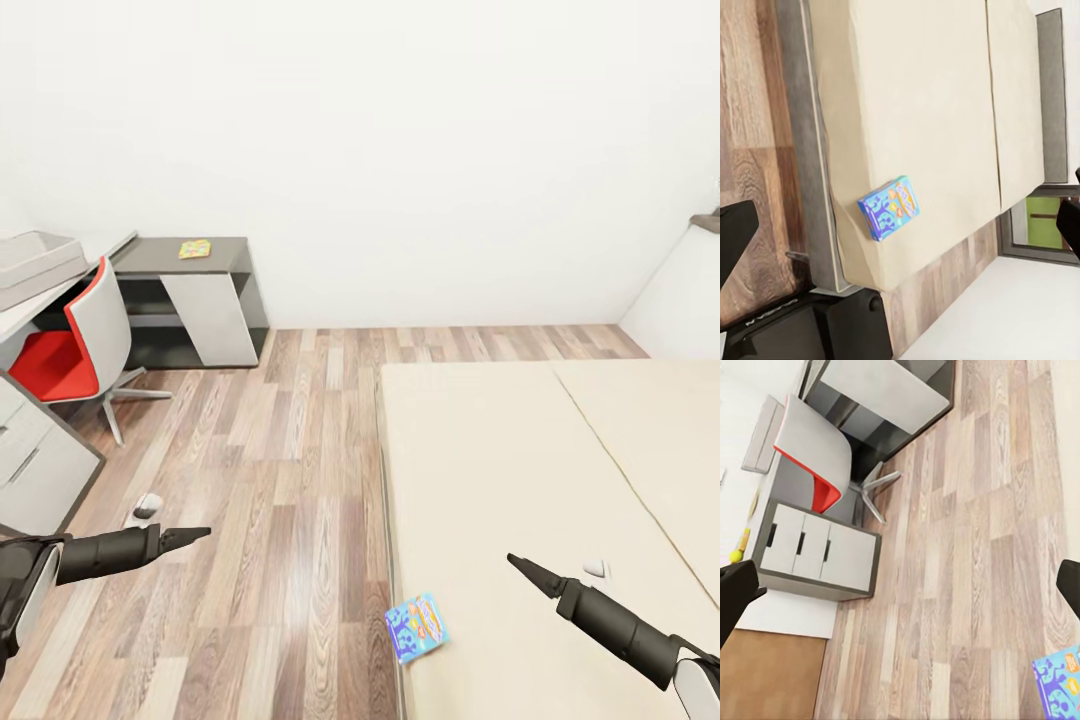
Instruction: Put all the toys in the child's room - the three board games (two on the bed and one on the table), the two jigsaw puzzles on the table, and the tennis ball on the table - inside the toy box on the table in the child's room.
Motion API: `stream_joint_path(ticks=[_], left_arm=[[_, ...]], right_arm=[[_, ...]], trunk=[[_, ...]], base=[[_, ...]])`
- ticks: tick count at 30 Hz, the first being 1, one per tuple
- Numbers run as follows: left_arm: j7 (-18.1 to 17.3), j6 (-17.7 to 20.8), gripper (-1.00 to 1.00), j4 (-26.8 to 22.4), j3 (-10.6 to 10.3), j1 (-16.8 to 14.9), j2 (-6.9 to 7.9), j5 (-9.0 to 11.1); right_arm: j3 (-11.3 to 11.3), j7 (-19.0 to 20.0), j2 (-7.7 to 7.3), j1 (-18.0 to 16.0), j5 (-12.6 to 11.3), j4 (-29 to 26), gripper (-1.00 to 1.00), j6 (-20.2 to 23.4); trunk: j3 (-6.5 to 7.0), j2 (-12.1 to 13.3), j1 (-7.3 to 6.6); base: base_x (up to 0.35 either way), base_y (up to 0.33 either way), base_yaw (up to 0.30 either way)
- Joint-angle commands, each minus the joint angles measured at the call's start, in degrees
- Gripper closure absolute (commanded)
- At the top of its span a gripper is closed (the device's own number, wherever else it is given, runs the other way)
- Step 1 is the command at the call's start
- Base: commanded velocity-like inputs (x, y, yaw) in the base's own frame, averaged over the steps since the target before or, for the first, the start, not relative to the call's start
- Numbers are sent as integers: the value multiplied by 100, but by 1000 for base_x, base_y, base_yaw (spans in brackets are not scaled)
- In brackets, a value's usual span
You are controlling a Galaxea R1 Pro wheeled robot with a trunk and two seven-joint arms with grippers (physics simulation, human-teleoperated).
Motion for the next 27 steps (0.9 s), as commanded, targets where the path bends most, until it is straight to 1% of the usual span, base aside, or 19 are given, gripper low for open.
stream_joint_path(ticks=[1,27], left_arm=[[-17,59,-100,0,4,-3,1,4],[-22,59,-100,0,19,-3,9,4]], right_arm=[[-3,3,-1,-3,-30,-1,-100,40],[-3,0,-1,-3,-32,-1,-100,40]], trunk=[[1,-9,3],[249,-9,3]], base=[[0,0,0],[0,0,0]])
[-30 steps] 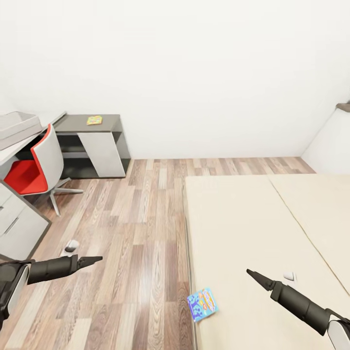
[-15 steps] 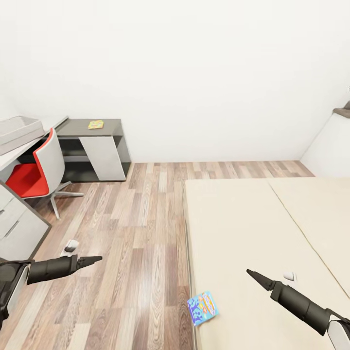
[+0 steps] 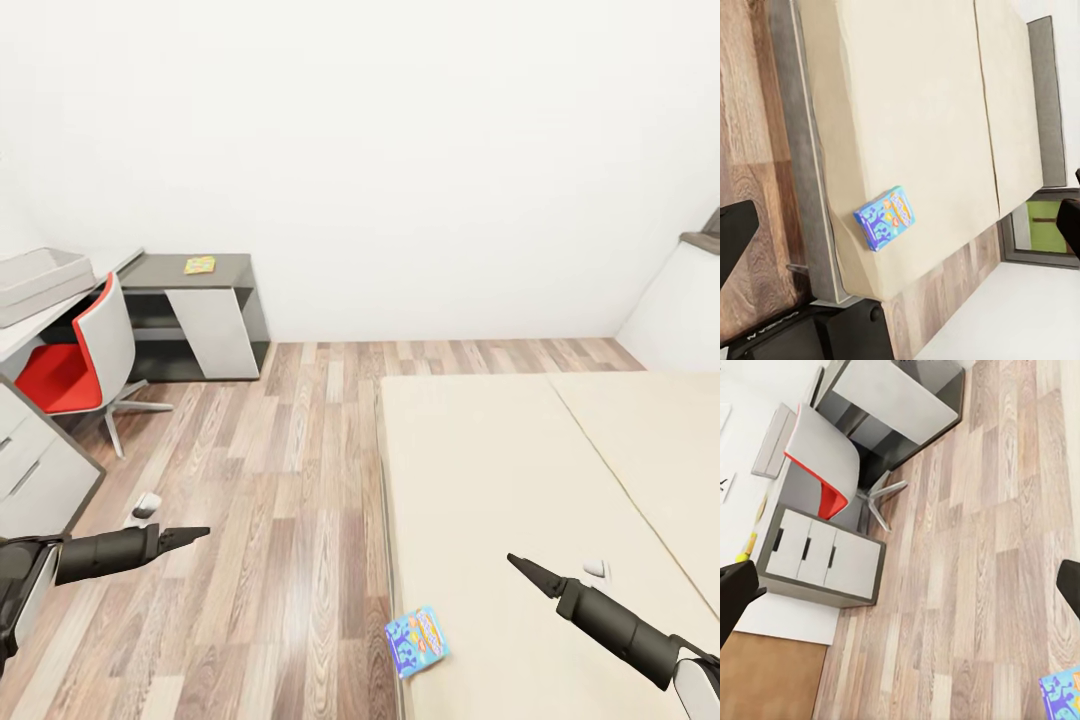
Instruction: Put all the toys in the child's room - the three board games (two on the bed and one on the table), the two jigsaw puzzles on the table, and the tennis ball on the table - inside the toy box on the table in the child's room.
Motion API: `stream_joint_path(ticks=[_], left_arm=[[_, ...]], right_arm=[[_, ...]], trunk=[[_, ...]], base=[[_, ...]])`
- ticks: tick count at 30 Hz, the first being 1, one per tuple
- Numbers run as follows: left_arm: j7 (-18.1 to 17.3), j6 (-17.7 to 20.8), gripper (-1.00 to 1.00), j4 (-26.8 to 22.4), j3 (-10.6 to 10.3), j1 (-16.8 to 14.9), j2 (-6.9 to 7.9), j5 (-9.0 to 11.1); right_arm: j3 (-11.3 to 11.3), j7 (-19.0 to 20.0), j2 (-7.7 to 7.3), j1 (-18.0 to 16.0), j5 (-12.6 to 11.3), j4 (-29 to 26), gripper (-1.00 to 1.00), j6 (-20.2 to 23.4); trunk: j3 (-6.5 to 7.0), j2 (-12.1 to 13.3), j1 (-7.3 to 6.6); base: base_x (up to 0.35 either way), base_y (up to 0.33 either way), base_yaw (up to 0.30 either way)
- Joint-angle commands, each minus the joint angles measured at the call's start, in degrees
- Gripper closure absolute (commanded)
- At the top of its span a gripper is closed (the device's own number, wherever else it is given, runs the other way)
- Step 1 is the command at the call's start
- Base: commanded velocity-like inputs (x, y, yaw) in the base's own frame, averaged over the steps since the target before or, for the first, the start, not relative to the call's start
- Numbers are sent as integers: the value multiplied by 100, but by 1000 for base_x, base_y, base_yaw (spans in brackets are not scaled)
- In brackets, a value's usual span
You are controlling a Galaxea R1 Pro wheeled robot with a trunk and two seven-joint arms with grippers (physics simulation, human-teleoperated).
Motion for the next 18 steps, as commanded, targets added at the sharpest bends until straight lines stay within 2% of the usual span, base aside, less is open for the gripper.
stream_joint_path(ticks=[1,18], left_arm=[[-16,59,-100,-1,5,-4,1,4],[-13,59,-100,0,8,-4,-3,4]], right_arm=[[-3,3,-1,-3,-30,-1,-100,40],[-5,2,-1,-3,-30,-1,-100,40]], trunk=[[0,-10,3],[162,-10,3]], base=[[0,0,0],[0,0,0]])
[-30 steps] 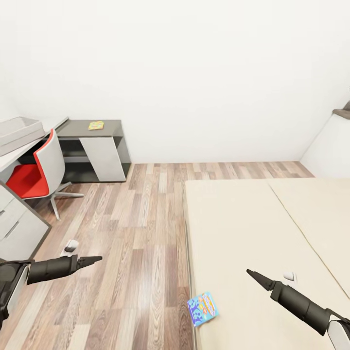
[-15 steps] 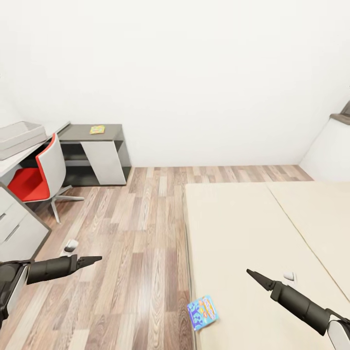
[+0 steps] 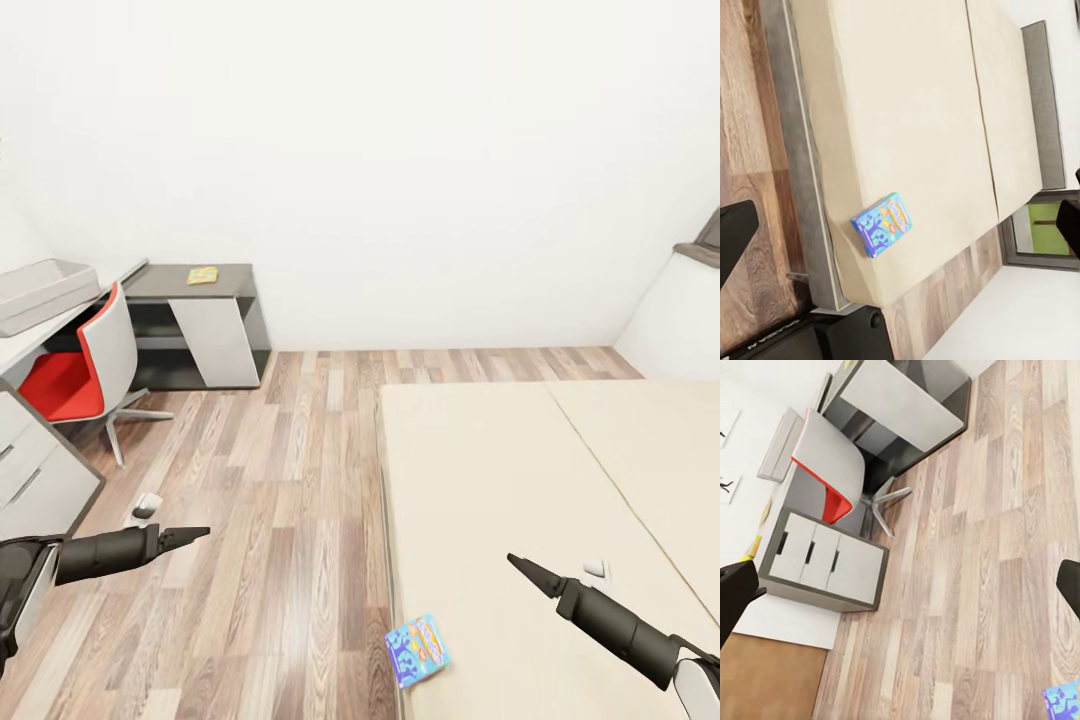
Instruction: Put all the toys in the child's room - the three board games (two on the bed and one on the table), the two jigsaw puzzles on the table, and the tennis ball on the table - inside the toy box on the table in the child's room.
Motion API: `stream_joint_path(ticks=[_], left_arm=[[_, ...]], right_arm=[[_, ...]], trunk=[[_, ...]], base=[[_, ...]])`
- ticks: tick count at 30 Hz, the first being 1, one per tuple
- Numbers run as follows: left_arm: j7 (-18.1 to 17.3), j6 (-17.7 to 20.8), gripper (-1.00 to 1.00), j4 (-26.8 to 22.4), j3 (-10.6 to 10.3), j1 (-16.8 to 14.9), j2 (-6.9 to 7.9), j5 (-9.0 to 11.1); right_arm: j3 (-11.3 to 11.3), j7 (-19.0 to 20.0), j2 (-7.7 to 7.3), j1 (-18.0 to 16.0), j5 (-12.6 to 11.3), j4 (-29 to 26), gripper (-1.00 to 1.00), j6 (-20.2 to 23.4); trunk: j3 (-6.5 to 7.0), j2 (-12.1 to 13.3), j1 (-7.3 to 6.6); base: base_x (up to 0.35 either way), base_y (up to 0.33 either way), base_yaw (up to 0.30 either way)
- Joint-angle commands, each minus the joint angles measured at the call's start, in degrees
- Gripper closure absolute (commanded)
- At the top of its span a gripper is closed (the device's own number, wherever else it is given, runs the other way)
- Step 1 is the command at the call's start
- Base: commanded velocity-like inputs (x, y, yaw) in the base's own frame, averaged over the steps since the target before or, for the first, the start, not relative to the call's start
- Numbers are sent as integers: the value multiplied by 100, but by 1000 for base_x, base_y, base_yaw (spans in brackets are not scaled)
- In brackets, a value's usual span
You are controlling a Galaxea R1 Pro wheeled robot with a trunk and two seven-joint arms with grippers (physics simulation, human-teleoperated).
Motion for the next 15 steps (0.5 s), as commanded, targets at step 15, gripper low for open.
stream_joint_path(ticks=[15], left_arm=[[-17,59,-100,-2,4,-3,-1,1]], right_arm=[[-3,4,-1,-4,-34,-1,-100,40]], trunk=[[133,-10,3]], base=[[0,0,0]])
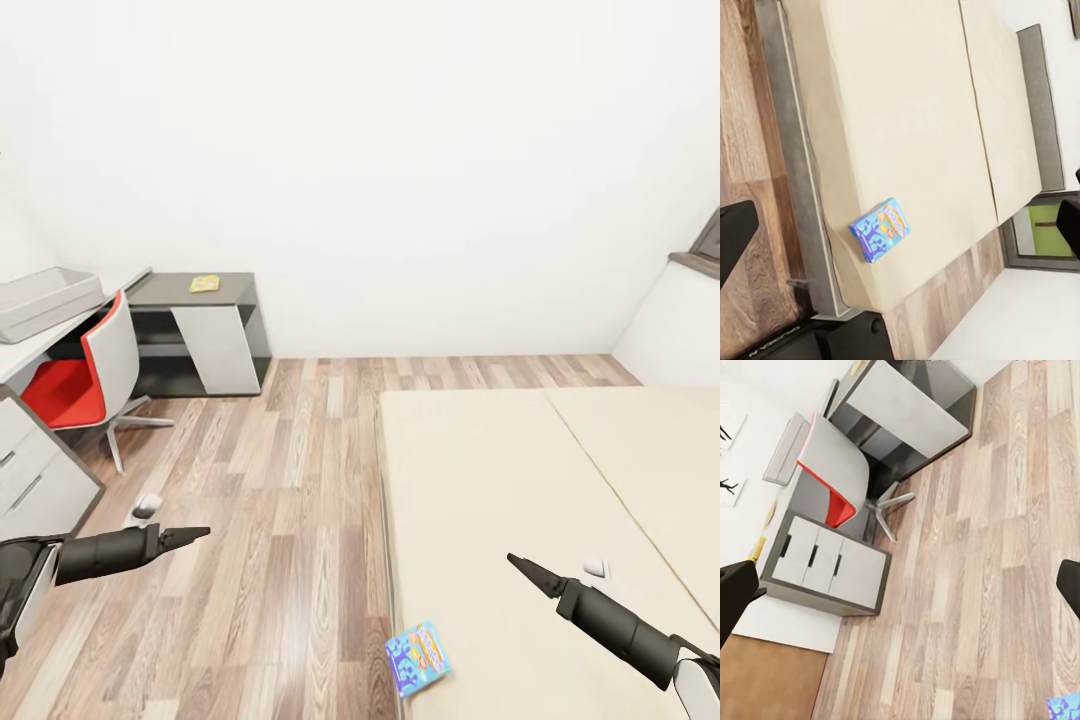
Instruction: Put all the toys in the child's room - the three board games (two on the bed and one on the table), the two jigsaw puzzles on the table, and the tennis ball on the table - inside the toy box on the table in the child's room.
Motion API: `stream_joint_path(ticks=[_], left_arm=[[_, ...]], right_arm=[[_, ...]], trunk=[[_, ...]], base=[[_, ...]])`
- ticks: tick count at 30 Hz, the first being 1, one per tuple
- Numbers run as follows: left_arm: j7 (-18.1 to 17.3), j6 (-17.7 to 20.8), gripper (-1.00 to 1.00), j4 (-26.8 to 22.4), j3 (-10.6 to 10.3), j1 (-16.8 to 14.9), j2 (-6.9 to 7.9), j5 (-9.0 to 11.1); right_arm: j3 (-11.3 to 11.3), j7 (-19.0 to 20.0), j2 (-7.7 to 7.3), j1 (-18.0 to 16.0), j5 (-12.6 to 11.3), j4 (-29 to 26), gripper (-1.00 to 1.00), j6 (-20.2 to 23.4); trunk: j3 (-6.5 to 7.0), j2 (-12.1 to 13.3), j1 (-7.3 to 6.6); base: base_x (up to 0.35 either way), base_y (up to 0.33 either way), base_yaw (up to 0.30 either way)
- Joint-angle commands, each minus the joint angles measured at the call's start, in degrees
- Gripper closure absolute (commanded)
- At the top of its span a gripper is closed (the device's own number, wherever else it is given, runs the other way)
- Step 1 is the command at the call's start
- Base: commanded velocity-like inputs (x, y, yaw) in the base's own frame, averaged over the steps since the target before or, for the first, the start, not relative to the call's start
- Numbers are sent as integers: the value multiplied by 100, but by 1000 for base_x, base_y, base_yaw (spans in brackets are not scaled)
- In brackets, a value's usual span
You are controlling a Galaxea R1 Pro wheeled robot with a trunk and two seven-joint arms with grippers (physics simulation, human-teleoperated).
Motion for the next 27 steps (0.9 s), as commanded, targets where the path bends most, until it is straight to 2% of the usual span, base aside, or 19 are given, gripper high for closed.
stream_joint_path(ticks=[1,27], left_arm=[[-17,59,-100,-1,3,-4,1,4],[-17,59,-100,0,-3,-5,-3,0]], right_arm=[[-4,4,-1,-4,-29,-1,-100,40],[-1,12,-1,-4,-27,0,-100,40]], trunk=[[-1,-10,3],[247,-10,3]], base=[[0,0,0],[0,0,34]])
